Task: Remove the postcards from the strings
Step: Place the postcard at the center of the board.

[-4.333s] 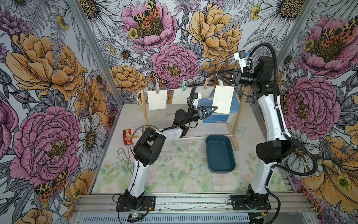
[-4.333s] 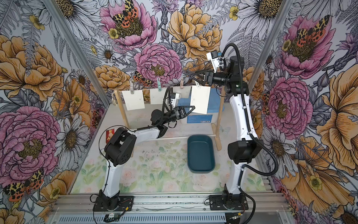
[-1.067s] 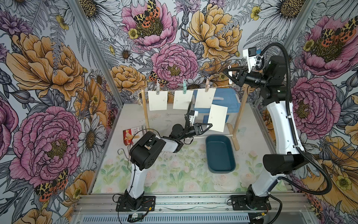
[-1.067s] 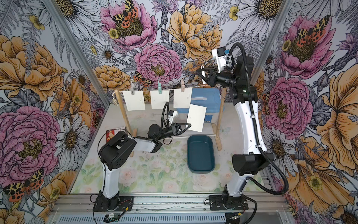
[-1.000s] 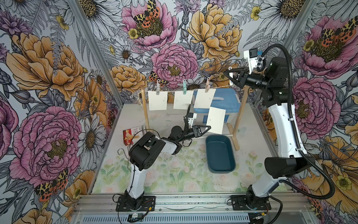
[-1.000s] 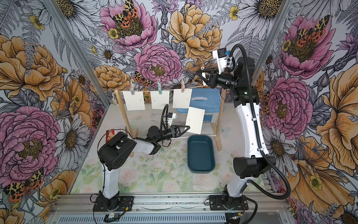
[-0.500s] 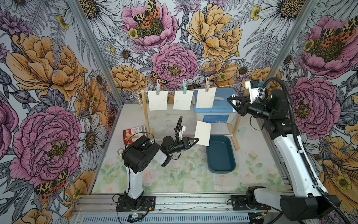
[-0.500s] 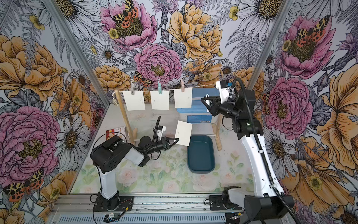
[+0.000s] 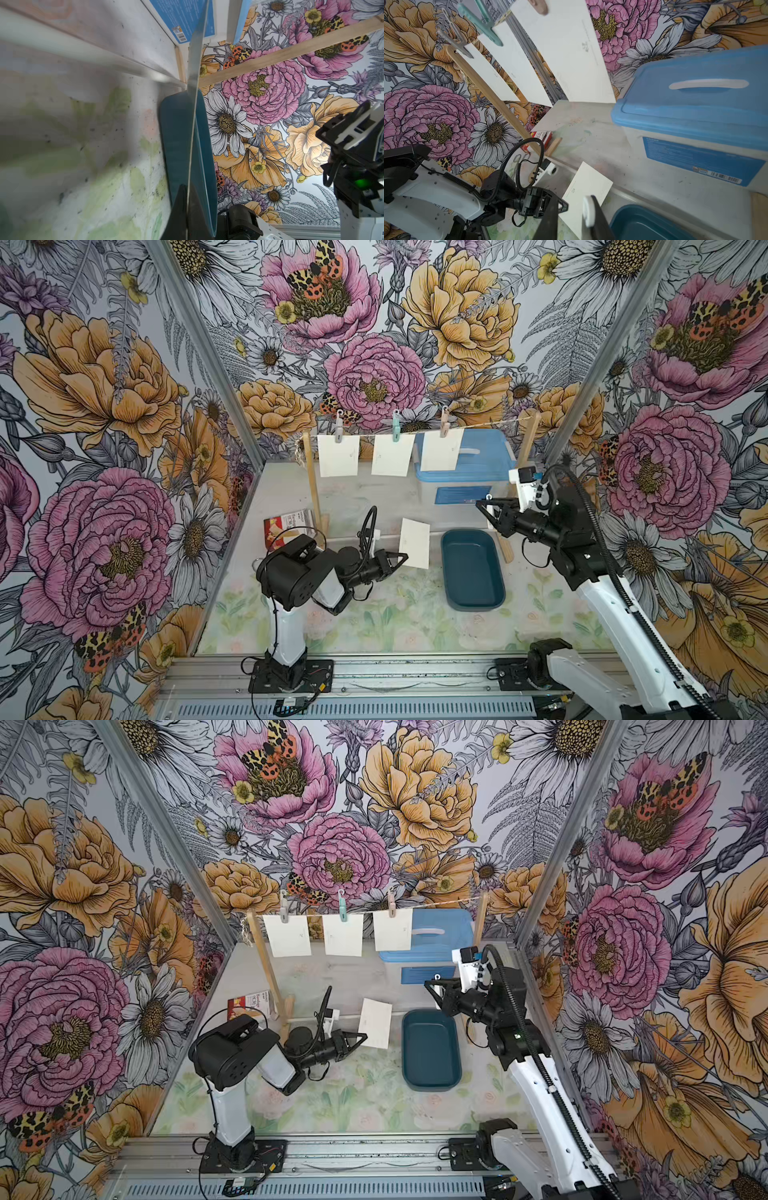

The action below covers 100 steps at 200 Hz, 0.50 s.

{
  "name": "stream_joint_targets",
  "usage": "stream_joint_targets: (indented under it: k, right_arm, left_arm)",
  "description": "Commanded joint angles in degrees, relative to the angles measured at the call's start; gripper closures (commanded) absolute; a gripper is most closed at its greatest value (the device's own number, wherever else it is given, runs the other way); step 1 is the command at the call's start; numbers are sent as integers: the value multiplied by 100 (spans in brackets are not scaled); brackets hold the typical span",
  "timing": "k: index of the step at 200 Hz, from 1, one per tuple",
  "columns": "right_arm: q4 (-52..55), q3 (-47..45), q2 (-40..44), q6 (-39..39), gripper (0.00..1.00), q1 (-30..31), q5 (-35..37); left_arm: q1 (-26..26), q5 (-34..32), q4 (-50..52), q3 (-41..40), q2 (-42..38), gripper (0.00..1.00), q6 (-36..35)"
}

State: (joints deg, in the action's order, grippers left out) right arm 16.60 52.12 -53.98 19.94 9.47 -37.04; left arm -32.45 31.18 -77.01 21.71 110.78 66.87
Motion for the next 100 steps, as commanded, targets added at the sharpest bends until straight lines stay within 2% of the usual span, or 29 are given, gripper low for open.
stream_joint_targets:
  k: [1, 58, 71, 92, 100]
  right_arm:
    - [-261, -350, 62, 107, 98, 207, 303]
    - [-402, -759, 211, 169, 97, 408, 434]
    - [-417, -823, 180, 172, 97, 442, 423]
    - [-433, -911, 157, 160, 97, 500, 430]
    - [-435, -942, 168, 163, 97, 524, 474]
  left_arm:
    - [45, -437, -339, -144, 197, 100, -151]
    - [18, -980, -34, -503, 124, 100, -147]
    - [-23, -1115, 219, -562, -12, 93, -223]
    - [-74, -1234, 676, -563, -246, 71, -309]
    - [-78, -1256, 850, -556, -339, 66, -340]
